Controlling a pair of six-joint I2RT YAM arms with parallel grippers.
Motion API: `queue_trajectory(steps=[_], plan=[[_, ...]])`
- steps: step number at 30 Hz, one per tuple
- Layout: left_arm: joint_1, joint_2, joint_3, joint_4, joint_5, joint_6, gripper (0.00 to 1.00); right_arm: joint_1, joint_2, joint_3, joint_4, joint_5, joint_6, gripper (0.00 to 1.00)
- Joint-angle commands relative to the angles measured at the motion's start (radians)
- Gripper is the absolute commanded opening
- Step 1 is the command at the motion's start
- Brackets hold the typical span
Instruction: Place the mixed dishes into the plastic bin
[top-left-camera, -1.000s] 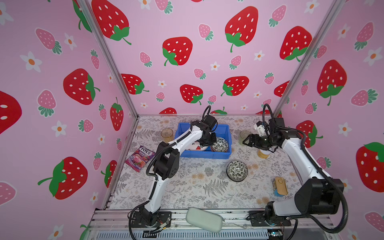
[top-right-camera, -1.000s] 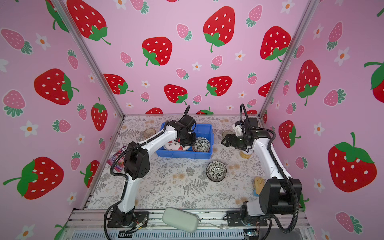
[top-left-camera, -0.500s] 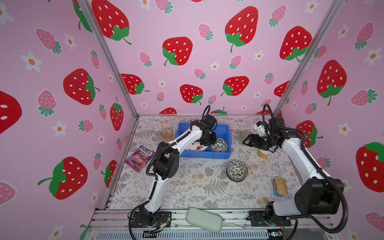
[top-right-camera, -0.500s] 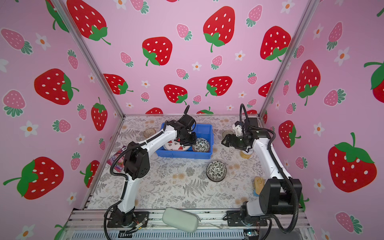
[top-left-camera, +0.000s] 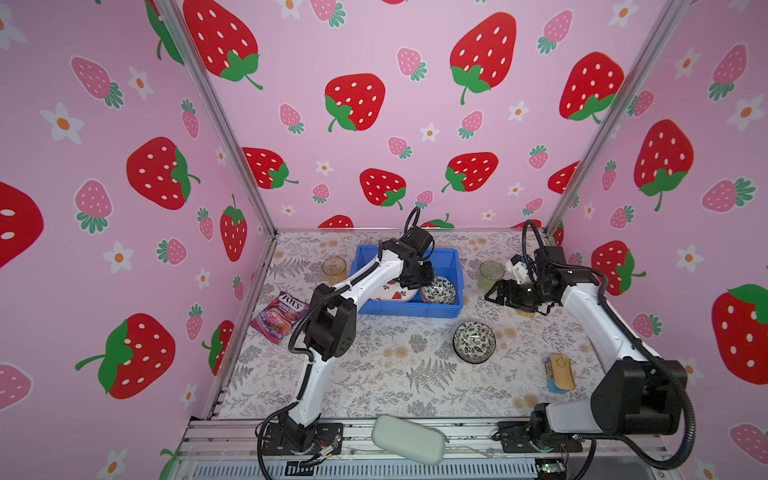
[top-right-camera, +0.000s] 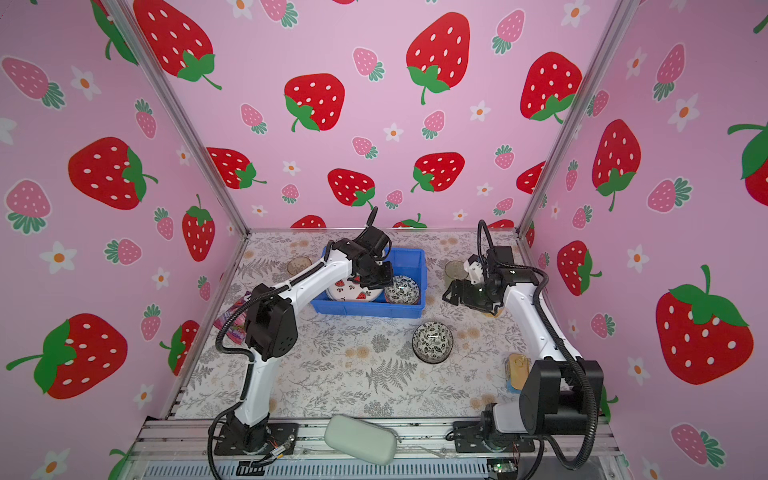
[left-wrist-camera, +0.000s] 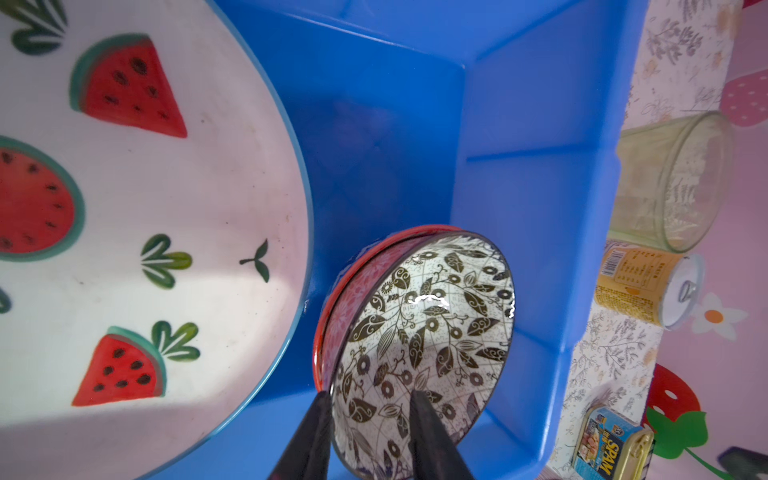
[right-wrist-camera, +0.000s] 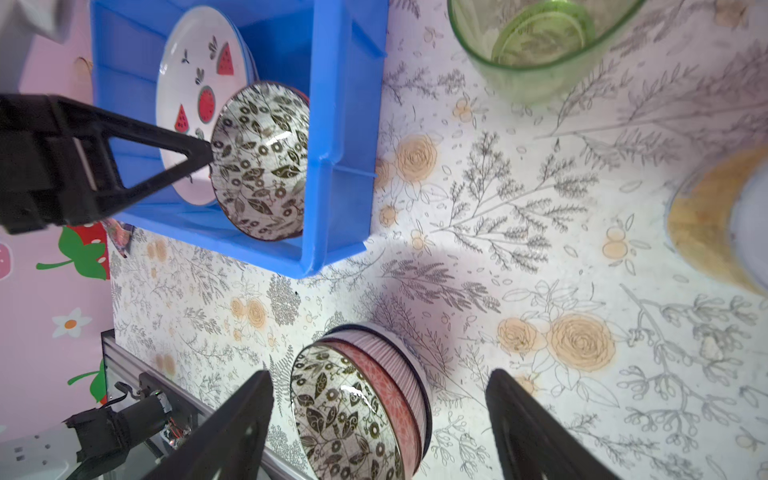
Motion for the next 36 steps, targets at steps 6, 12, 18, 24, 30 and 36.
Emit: queue_trajectory(steps=[6,12,18,24,30,36], plan=[[-0.004,-0.004,-0.009,0.018,0.025,0.003,0.35,0.073,-0.113,-0.128,-0.037,0.11,0.042,0.8],[-0.003,-0.008,-0.039,0.042,0.028,0.004,0.35,0.139,-0.148,-0.184,-0.031,0.178,0.092,0.75],[-0.003,-0.007,-0.067,0.064,0.041,0.005,0.35,0.18,-0.153,-0.199,-0.028,0.223,0.122,0.67],[-0.003,-0.047,-0.073,0.07,0.049,0.005,0.35,0.24,-0.143,-0.188,-0.032,0.303,0.153,0.54],[-0.004,-0.114,-0.071,0.065,0.058,0.005,0.35,0.274,-0.13,-0.194,-0.03,0.342,0.168,0.48],[-0.008,-0.208,-0.111,0.067,0.055,0.005,0.36,0.283,-0.118,-0.211,-0.021,0.362,0.17,0.4]])
